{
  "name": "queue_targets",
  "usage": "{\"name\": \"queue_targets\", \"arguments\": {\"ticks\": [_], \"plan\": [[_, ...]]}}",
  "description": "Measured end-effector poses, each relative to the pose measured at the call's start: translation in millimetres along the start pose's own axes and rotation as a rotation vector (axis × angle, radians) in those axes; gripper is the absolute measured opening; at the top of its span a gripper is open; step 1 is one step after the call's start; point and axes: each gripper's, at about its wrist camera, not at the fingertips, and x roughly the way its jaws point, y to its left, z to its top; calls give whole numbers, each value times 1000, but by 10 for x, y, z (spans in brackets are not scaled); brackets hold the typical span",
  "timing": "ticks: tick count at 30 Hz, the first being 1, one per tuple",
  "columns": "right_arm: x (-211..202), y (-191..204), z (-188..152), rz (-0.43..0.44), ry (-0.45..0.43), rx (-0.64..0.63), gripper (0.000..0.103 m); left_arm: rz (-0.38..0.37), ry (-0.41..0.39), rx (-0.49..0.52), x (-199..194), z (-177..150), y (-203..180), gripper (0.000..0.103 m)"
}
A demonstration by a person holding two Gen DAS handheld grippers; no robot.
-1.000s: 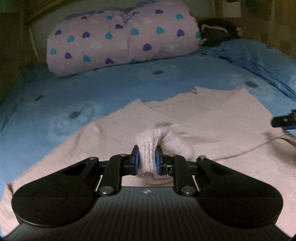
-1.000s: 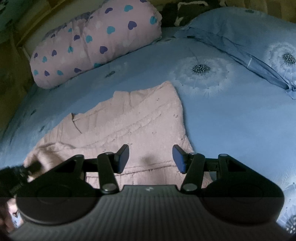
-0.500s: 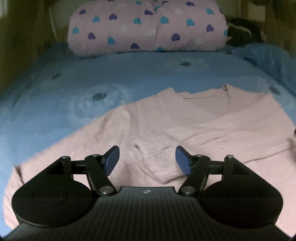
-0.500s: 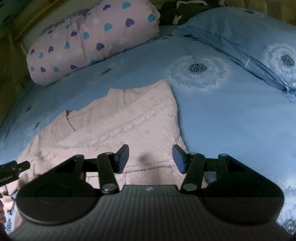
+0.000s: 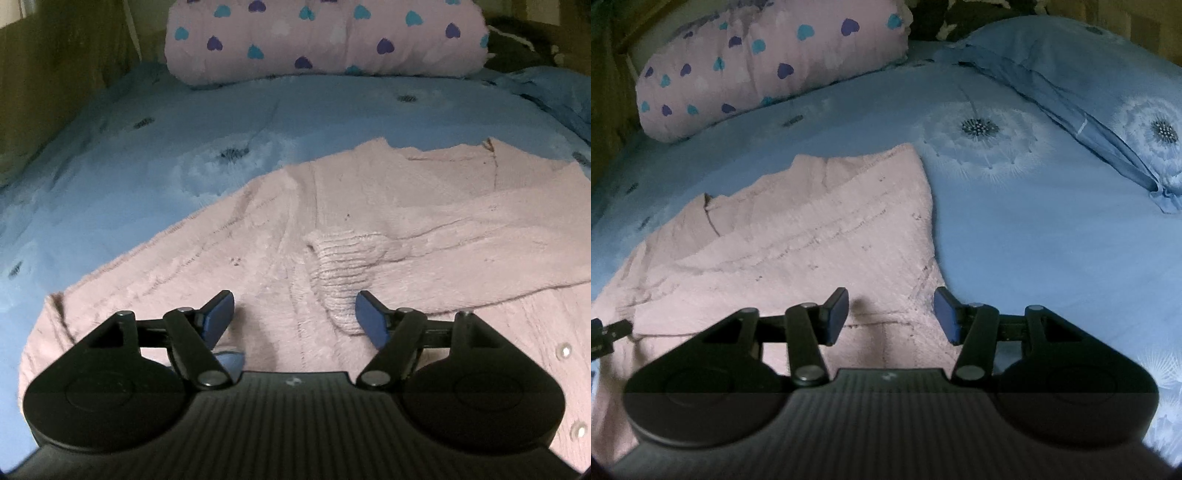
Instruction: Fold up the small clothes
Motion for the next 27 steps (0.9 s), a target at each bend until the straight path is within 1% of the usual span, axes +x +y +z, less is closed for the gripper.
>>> {"name": "queue_targets", "arguments": {"ticks": [4,8,10,15,18,22,25,27], "plan": [[-24,1,6,17,-8,10,54,69,-20,46,-197,-6,163,77],[-16,35,-19,8,-5,-9,54,134,-17,51,-322,-38,456,77],[-16,57,-37,4,-5,-19,54,172,-8,33,-353,-58,655,78],[-50,61,-55,5,-14,-18,54,252,29,-51,-316,-161,1193,78],[-51,38,-48,10,-16,-1,54,261,63,-109,-254,-240,1499,78],[-33,53,-56,0,-15,-6,54,248,82,-199,-196,-306,1818,78],[-16,84,-66,-12,-13,-20,55,233,99,-250,-133,-363,1984,79],[-10,102,-73,-17,-14,-29,56,234,122,-255,-75,-411,2039,80]]}}
